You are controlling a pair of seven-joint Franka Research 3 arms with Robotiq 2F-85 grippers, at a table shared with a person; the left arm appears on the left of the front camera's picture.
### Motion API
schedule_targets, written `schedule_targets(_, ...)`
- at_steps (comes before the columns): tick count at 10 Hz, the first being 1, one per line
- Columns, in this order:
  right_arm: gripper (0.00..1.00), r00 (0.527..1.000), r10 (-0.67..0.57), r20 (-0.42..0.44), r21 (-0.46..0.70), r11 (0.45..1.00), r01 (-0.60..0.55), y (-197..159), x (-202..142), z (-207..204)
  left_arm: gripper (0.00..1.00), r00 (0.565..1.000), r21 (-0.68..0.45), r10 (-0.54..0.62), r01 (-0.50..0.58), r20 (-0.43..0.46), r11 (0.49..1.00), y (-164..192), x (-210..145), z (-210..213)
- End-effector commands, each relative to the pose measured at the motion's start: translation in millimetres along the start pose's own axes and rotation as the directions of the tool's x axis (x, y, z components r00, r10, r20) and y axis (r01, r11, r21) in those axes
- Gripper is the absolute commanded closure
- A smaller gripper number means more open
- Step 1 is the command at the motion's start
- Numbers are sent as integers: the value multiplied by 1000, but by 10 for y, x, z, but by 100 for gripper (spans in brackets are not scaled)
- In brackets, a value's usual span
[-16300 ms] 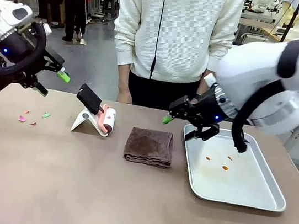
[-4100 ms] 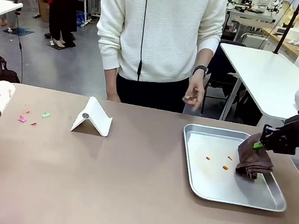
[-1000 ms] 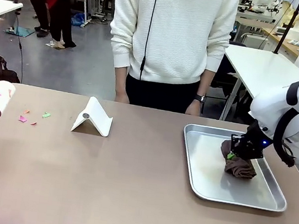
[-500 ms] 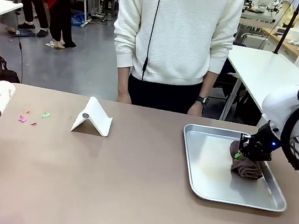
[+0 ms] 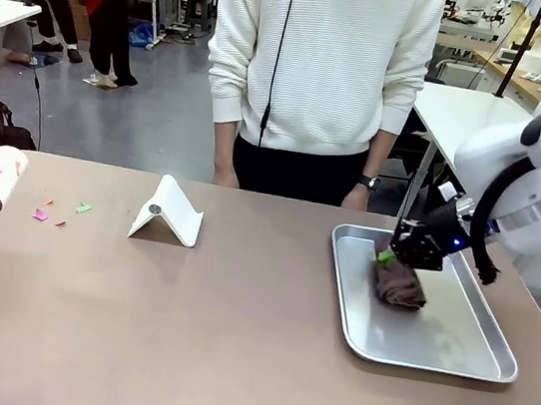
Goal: Clean the surface of the table.
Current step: If a person points to the right, clean the right side of the table with your right hand, and if they point to the left, clean the left side with your left hand.
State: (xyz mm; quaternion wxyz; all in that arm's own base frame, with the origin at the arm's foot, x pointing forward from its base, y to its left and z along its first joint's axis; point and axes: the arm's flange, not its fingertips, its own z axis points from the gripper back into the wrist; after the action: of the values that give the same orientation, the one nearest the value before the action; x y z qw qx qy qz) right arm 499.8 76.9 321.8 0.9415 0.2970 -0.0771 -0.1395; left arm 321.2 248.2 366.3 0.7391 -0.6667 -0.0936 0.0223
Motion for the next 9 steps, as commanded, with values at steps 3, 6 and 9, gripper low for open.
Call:
schedule_targets(3,93,996,41,-85,283,959,-15,96,-62,281,100,1000,-1,5,-5,-3,1000,-35,-27,-13)
schedule_targets(6,93,983,-12,-181,569,814,115,-128,-83,898,100,1000,-1,5,-5,-3,1000,-35,-27,-13)
schedule_targets(9,93,970,-36,-239,738,643,205,-792,-155,1554,100,1000,-1,5,-5,-3,1000,-35,-27,-13)
